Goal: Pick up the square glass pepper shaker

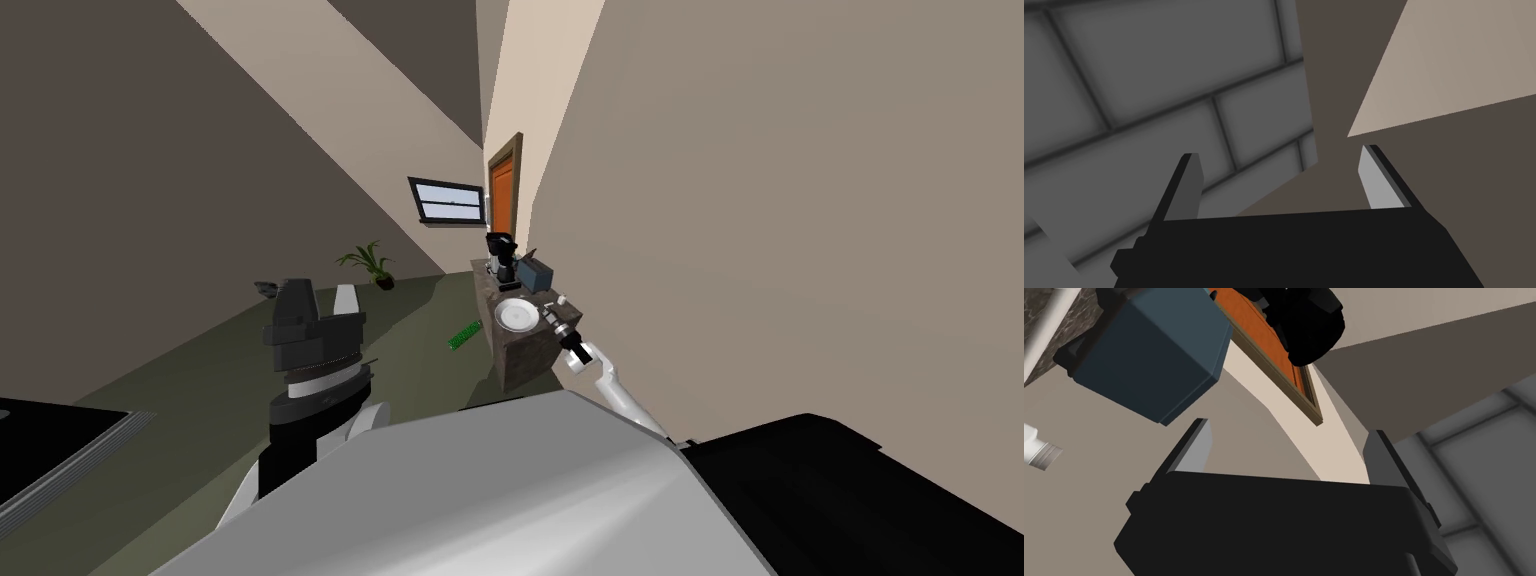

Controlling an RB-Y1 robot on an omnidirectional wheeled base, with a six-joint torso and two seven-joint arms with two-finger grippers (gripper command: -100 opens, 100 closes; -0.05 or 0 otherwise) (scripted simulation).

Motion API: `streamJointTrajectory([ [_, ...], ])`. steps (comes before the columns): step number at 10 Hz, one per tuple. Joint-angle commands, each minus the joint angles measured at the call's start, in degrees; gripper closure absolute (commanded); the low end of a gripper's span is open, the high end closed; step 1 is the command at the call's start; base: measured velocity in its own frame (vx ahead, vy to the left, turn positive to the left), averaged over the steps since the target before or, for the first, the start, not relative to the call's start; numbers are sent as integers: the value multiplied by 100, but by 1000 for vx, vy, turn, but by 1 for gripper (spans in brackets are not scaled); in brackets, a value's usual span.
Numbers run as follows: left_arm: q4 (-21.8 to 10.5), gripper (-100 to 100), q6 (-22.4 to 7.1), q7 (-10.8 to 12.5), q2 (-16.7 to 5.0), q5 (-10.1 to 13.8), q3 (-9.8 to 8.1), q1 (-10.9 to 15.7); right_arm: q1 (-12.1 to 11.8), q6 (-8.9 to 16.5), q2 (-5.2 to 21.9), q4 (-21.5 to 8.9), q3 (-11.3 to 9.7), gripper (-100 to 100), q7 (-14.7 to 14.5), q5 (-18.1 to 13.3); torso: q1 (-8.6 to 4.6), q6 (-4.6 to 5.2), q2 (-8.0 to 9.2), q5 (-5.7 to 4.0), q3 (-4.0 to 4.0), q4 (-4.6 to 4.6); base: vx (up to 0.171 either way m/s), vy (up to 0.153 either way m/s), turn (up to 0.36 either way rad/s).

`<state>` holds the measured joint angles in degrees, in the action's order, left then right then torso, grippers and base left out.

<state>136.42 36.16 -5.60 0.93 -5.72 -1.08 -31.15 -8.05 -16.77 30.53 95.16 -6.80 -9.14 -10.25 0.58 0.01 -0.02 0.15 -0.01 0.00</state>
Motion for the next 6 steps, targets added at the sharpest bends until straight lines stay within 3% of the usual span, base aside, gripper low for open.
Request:
streamJointTrajectory([
  [1,0,0,0,0,0,0,0,0,54,54,80,-258,-2,-100,-47,-43,0,0,0,0,0,0,14,142,17],
  [2,0,0,0,0,0,0,0,0,231,192,285,-431,-1,-100,-105,-108,-9,2,2,-1,1,0,34,147,47],
  [4,0,0,0,0,0,0,-1,0,231,192,285,-604,-1,-100,-105,-108,-14,2,-6,-2,-4,-2,27,92,9],
  [5,0,0,0,0,-1,0,-1,0,404,334,480,-796,3,-100,-166,-173,-37,3,0,-7,-1,-1,24,96,55],
  [6,0,0,0,0,-1,0,-1,0,404,334,480,-927,3,-100,-166,-173,-29,1,-2,-6,-1,0,30,109,24],
])
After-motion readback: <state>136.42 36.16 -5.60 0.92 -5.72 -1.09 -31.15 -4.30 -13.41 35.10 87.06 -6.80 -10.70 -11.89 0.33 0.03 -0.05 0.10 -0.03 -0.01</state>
